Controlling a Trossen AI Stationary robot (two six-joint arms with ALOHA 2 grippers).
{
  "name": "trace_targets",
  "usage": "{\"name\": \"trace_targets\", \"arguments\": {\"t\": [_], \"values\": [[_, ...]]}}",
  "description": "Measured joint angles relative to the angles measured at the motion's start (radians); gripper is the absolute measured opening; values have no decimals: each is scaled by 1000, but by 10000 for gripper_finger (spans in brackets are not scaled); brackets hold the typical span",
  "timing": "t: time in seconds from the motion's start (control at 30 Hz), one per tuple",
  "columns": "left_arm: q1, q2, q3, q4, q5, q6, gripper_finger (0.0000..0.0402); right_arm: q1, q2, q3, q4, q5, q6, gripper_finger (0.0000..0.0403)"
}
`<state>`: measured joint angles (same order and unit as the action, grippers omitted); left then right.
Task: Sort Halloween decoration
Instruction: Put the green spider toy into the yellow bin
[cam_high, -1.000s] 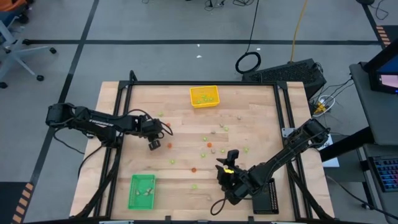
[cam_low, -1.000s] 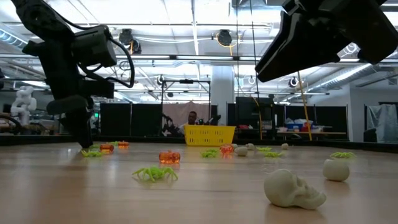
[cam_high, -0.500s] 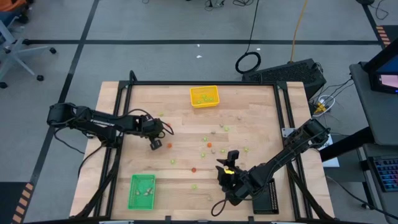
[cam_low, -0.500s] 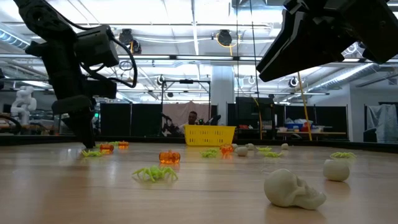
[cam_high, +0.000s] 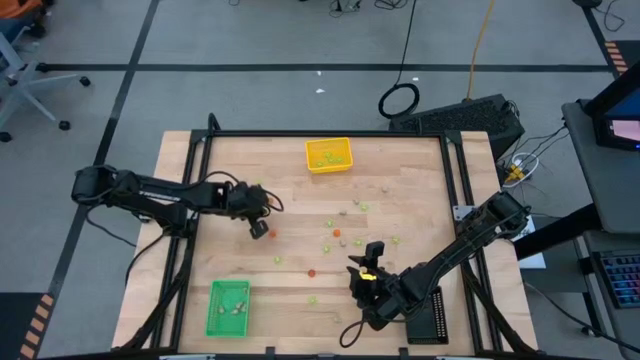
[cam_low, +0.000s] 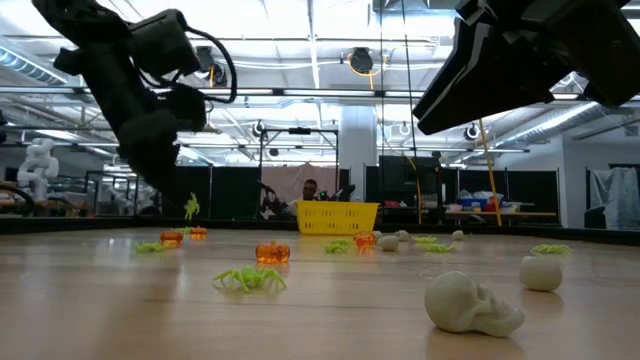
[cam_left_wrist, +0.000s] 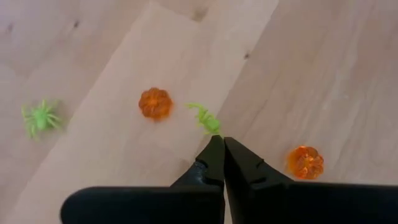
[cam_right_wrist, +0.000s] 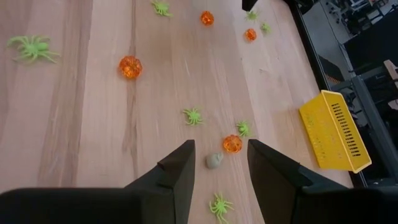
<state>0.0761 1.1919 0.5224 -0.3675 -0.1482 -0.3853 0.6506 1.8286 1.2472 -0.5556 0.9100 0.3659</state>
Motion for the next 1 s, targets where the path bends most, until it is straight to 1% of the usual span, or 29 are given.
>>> {"name": "trace_targets", "arguments": {"t": [0.13,0.3,0.37,0.43,0.6,0.7,0.77,0.87,1.0], "values": [[-14,-21,0,60,37,3,0,0,4,0,-1,0,4,132],[-38,-55,1,206,93,51,0,-1,4,-32,16,2,6,132],[-49,-63,1,276,117,81,0,-5,3,-72,68,2,5,132],[-62,-65,1,342,150,112,0,-10,3,-127,158,-4,-10,132],[-100,-64,1,478,212,164,0,-42,3,-250,496,-115,-79,132],[-124,-64,1,533,224,202,0,-71,2,-272,668,-136,-99,134],[-140,-64,1,550,225,235,0,-103,-11,-272,731,-192,-135,142],[-159,-64,1,577,225,271,0,-160,-33,-267,776,-293,-176,166],[-188,-64,1,599,224,316,0,-242,-54,-257,816,-369,-214,207]]}}
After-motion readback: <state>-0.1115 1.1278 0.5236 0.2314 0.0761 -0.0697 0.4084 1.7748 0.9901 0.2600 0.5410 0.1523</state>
